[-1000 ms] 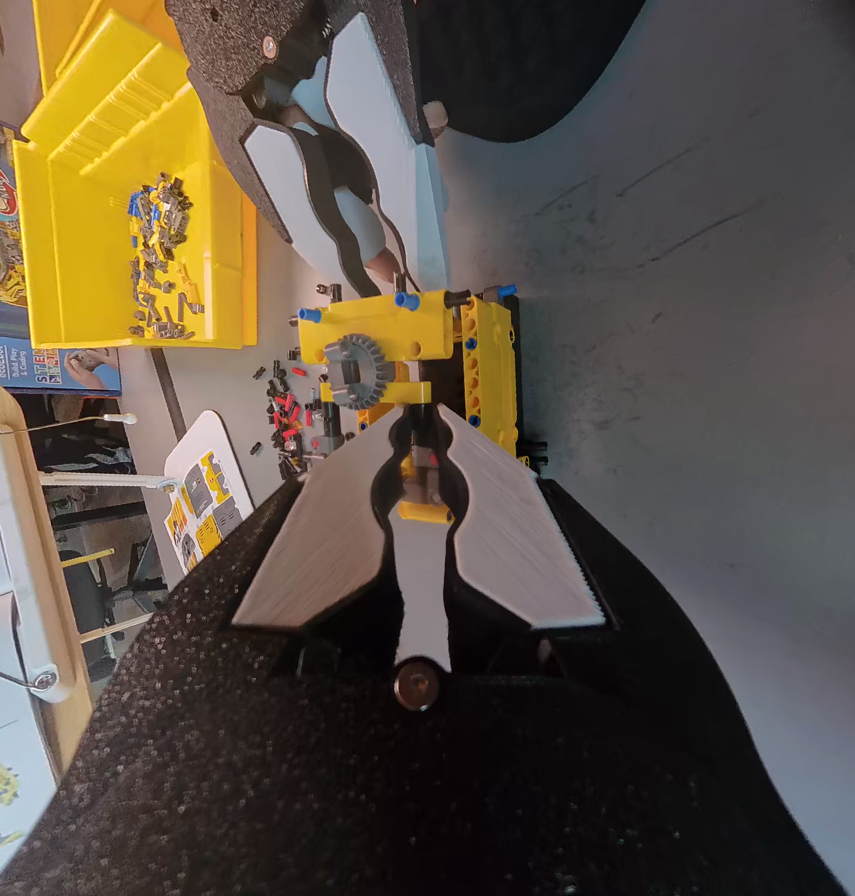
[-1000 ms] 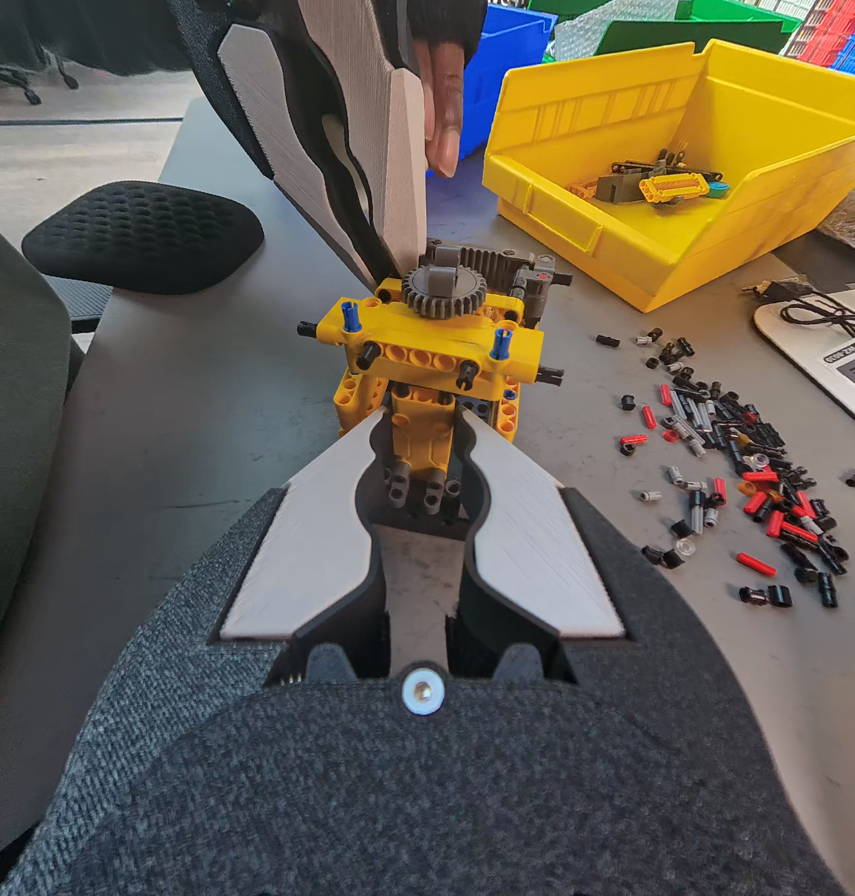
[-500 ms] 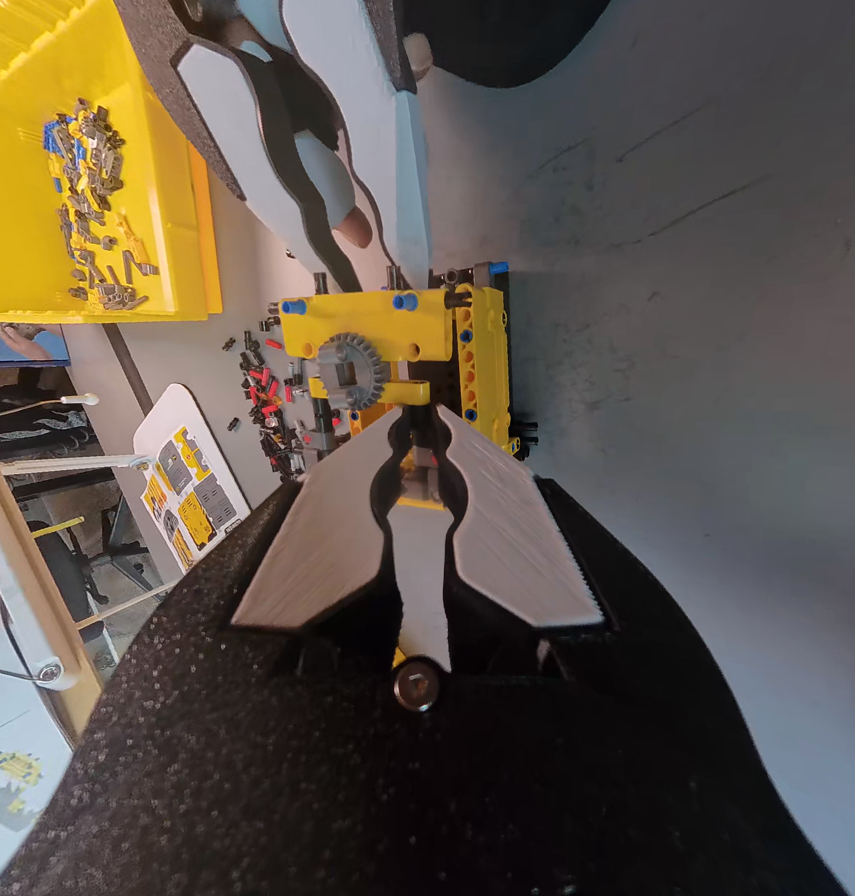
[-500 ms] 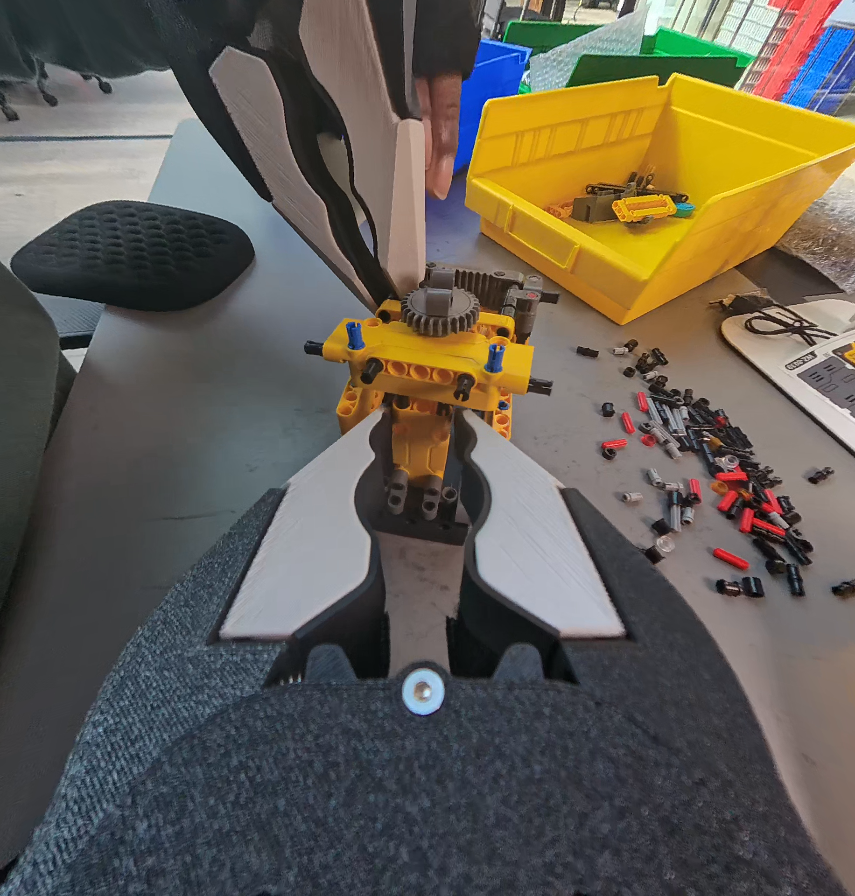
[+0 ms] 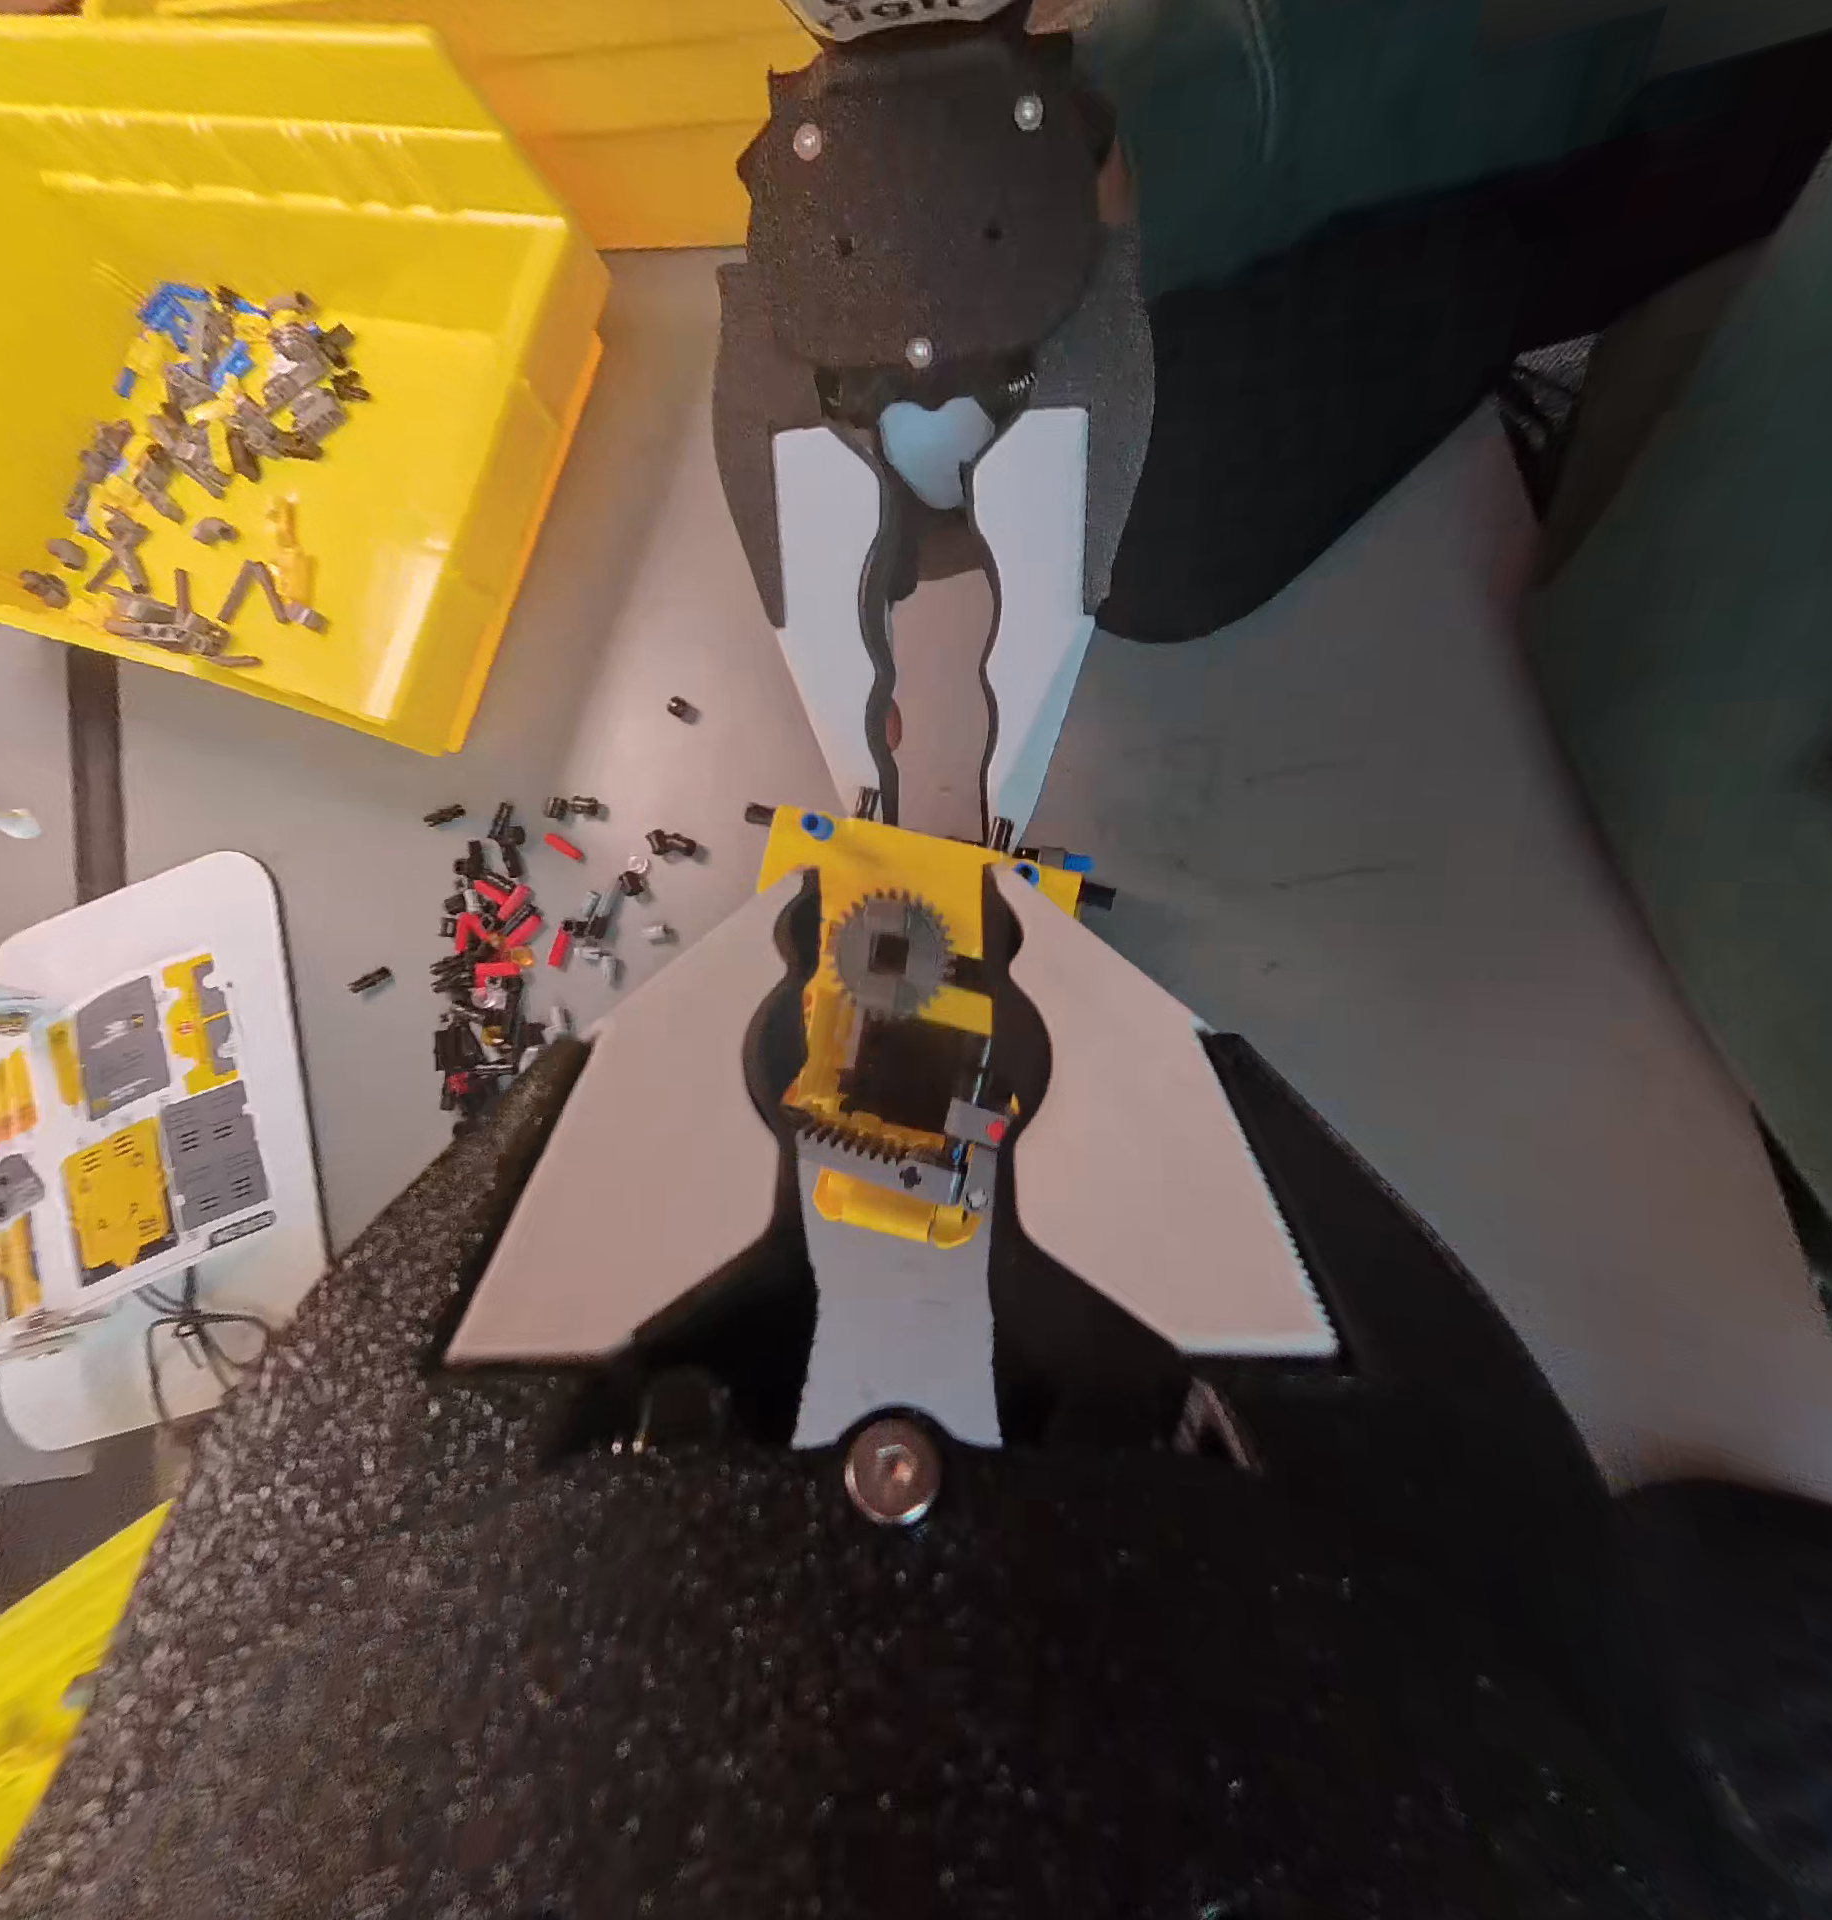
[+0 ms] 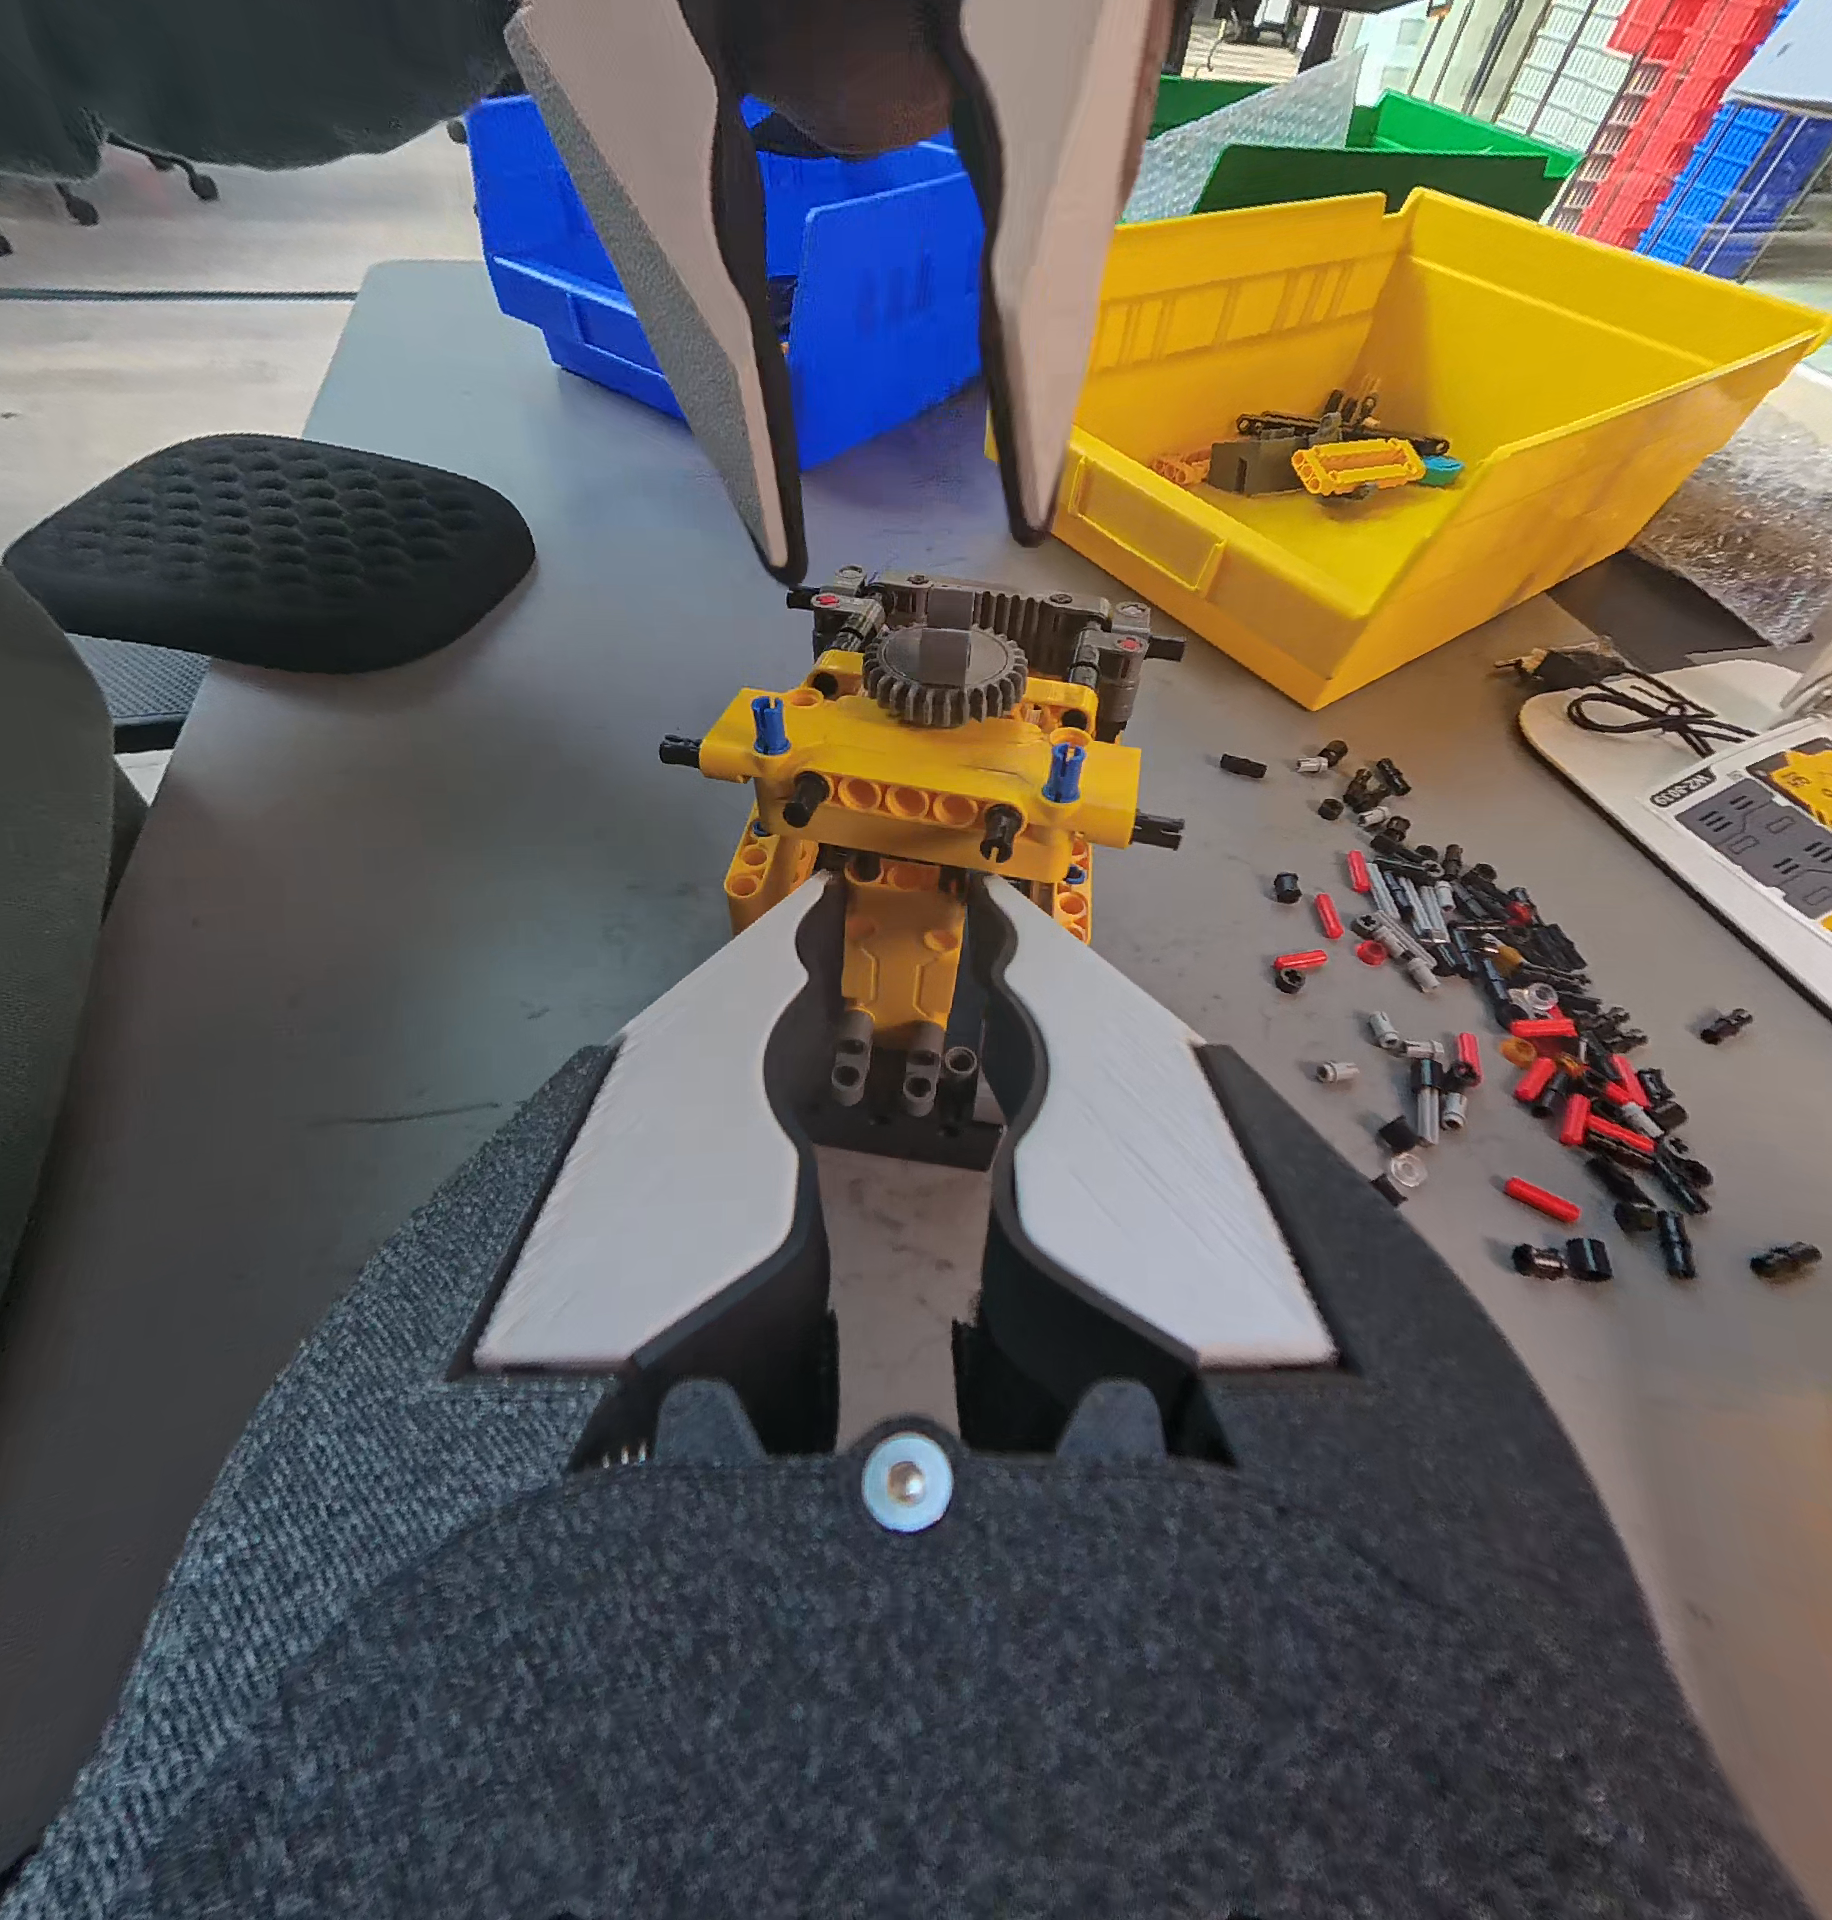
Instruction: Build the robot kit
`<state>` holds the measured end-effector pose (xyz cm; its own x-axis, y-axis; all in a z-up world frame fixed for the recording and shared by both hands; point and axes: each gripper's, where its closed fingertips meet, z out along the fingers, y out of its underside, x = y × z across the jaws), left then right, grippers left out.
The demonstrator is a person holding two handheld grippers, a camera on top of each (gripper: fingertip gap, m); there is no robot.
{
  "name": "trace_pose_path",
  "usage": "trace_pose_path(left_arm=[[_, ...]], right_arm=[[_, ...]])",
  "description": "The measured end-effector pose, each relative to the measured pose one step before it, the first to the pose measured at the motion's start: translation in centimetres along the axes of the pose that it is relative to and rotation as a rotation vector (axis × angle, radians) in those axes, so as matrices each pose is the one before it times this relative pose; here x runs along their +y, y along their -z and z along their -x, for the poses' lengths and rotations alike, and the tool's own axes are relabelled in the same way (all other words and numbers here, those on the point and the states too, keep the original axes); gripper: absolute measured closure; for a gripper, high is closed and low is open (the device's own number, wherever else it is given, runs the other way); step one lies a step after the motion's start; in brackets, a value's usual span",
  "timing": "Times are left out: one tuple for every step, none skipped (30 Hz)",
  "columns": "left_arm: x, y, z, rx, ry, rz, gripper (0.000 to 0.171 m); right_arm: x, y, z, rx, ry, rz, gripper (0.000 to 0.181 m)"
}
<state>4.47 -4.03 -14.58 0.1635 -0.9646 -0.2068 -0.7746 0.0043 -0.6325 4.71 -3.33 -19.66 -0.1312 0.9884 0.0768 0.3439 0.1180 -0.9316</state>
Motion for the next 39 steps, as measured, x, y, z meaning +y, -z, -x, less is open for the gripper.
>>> trace_pose_path(left_arm=[[-0.075,-0.575,0.005,0.0352,0.0263,0.00999,0.136],[0.109,-0.59,0.324,0.0116,0.0135,0.01586,0.136],[0.282,-0.523,0.308,0.0104,0.0011,0.02326,0.137],[0.405,-0.464,0.023,0.0241,-0.0021,0.03177,0.138],[0.385,-0.372,-0.194,0.0324,-0.0021,0.03231,0.141],[0.032,-0.149,-0.272,0.0313,-0.0024,0.01299,0.143],[0.034,-0.018,0.039,0.0089,-0.0068,0.01687,0.143],[0.051,0.001,0.027,0.0055,-0.0081,0.01856,0.143],[0.042,-0.022,0.018,0.0034,-0.0044,0.01977,0.143],[0.051,0.0,0.018,0.0018,-0.001,0.021,0.143],[0.034,-0.013,-0.011,0.003,0.0008,0.02029,0.144],[0.042,-0.003,-0.001,0.0035,0.0002,0.01857,0.144],[0.056,-0.001,-0.029,0.0044,0.0011,0.01878,0.145],[0.102,0.004,-0.057,0.0068,0.0019,0.01976,0.147],[0.073,0.028,-0.046,0.0032,-0.0046,0.01638,0.149],[0.057,0.022,-0.037,0.0002,-0.0079,0.01252,0.15],[0.036,0.017,-0.018,0.0,-0.0038,0.0075,0.151],[0.017,0.02,0.016,0.0004,0.0024,0.00295,0.151],[-0.023,0.008,0.01,0.0017,0.0052,-0.0009,0.151],[-0.038,0.002,-0.001,0.0017,0.0025,-0.00207,0.151],[-0.037,0.016,-0.006,0.0013,-0.0002,-0.00112,0.151],[-0.009,0.009,-0.003,-0.0004,-0.0017,0.00025,0.151],[-0.007,0.028,0.046,-0.0041,-0.0022,-0.0018,0.151],[0.022,0.094,0.199,-0.015,-0.004,-0.00372,0.148],[0.087,0.212,0.162,-0.0114,-0.0047,-0.00787,0.147],[0.085,0.347,-0.011,0.006,0.0042,-0.01498,0.144],[0.02,0.454,-0.048,0.0151,0.0165,-0.02396,0.14],[-0.034,0.48,-0.016,0.0155,0.0193,-0.03174,0.135],[0.053,0.383,0.069,0.0117,0.0202,-0.02493,0.13],[0.197,0.169,0.055,0.012,0.0176,-0.01171,0.122],[0.369,-0.103,0.033,0.0101,0.0092,0.00377,0.112],[0.465,-0.321,0.124,-0.0015,-0.0055,0.0161,0.104],[0.54,-0.442,0.134,-0.006,-0.0151,0.02543,0.098],[0.46,-0.467,0.067,-0.0037,-0.019,0.02479,0.093],[0.289,-0.394,0.111,-0.0054,-0.0151,0.0156,0.09],[0.207,-0.335,0.002,0.0041,-0.0087,0.01183,0.088],[0.245,-0.299,-0.078,0.0082,-0.0071,0.01713,0.085],[0.252,-0.277,-0.018,0.0011,-0.0084,0.02033,0.085],[0.215,-0.256,0.004,-0.0018,-0.007,0.01971,0.088]], right_arm=[[0.005,0.001,-0.007,0.0016,0.0024,-0.0003,0.159],[-0.001,0.013,-0.001,0.0017,0.0016,-0.0012,0.159],[0.006,-0.006,0.007,0.0009,-0.0006,-0.0019,0.159],[0.0,-0.008,-0.006,0.0,-0.0016,-0.0017,0.159],[-0.004,-0.002,-0.001,-0.0004,-0.0002,-0.0013,0.159],[0.039,-0.012,0.046,-0.0036,0.0006,0.002,0.159],[-0.006,-0.002,-0.044,0.0018,-0.0015,-0.0007,0.159],[-0.003,-0.024,-0.013,-0.0012,-0.0017,-0.0007,0.159],[0.008,-0.018,-0.017,-0.0005,-0.0011,0.0001,0.159],[-0.003,-0.016,-0.013,-0.0004,-0.0017,-0.0009,0.159],[-0.012,-0.013,-0.001,-0.0008,-0.0026,-0.0009,0.159],[0.008,-0.004,0.004,0.0003,-0.0011,-0.0001,0.159],[-0.007,-0.005,0.004,0.0017,0.0015,0.0007,0.159],[-0.005,-0.012,0.001,0.0029,0.0031,0.0023,0.159],[-0.055,0.019,-0.019,0.0043,0.0048,0.0007,0.159],[-0.099,0.099,-0.033,0.0041,0.0044,-0.0031,0.159],[-0.152,0.192,-0.062,0.0032,0.0013,-0.0065,0.16],[-0.121,0.184,-0.077,0.0021,-0.0011,-0.0066,0.161],[-0.047,0.104,-0.082,0.0024,-0.0022,-0.0023,0.161],[0.003,0.009,-0.022,0.0017,-0.0001,0.0,0.162],[0.026,-0.067,0.052,-0.0008,0.0022,0.001,0.162],[0.0,-0.096,0.168,-0.0066,0.0024,0.0,0.162],[0.002,-0.064,0.014,0.0039,0.0036,0.0011,0.161],[-0.006,0.004,-0.017,0.0035,0.0067,0.001,0.161],[0.008,0.02,0.001,0.0001,0.001,0.0011,0.161],[-0.015,0.048,0.0,-0.0017,-0.0018,-0.0013,0.161],[-0.022,0.028,0.002,-0.0014,-0.0023,-0.0031,0.161],[0.016,-0.007,0.048,-0.0041,-0.0026,-0.0004,0.161],[0.019,-0.037,0.011,-0.0012,-0.0025,0.0007,0.161],[0.011,-0.041,-0.006,-0.0001,-0.0007,0.0003,0.161],[0.023,-0.044,-0.007,0.0003,-0.0001,0.0014,0.161],[0.078,-0.078,-0.015,-0.0005,-0.0012,0.0053,0.159],[0.174,-0.109,0.026,-0.0014,-0.0007,0.0094,0.158],[0.177,-0.093,0.047,-0.0012,0.002,0.0087,0.157],[0.097,-0.048,0.026,0.0005,0.0026,0.0031,0.157],[0.016,-0.017,0.004,0.0002,-0.0017,-0.0018,0.157],[-0.016,-0.029,-0.007,-0.0011,-0.0057,-0.001,0.157],[-0.036,-0.024,-0.06,0.0019,-0.0043,-0.002,0.157],[-0.034,-0.024,-0.053,0.0031,-0.0016,-0.0024,0.157]])
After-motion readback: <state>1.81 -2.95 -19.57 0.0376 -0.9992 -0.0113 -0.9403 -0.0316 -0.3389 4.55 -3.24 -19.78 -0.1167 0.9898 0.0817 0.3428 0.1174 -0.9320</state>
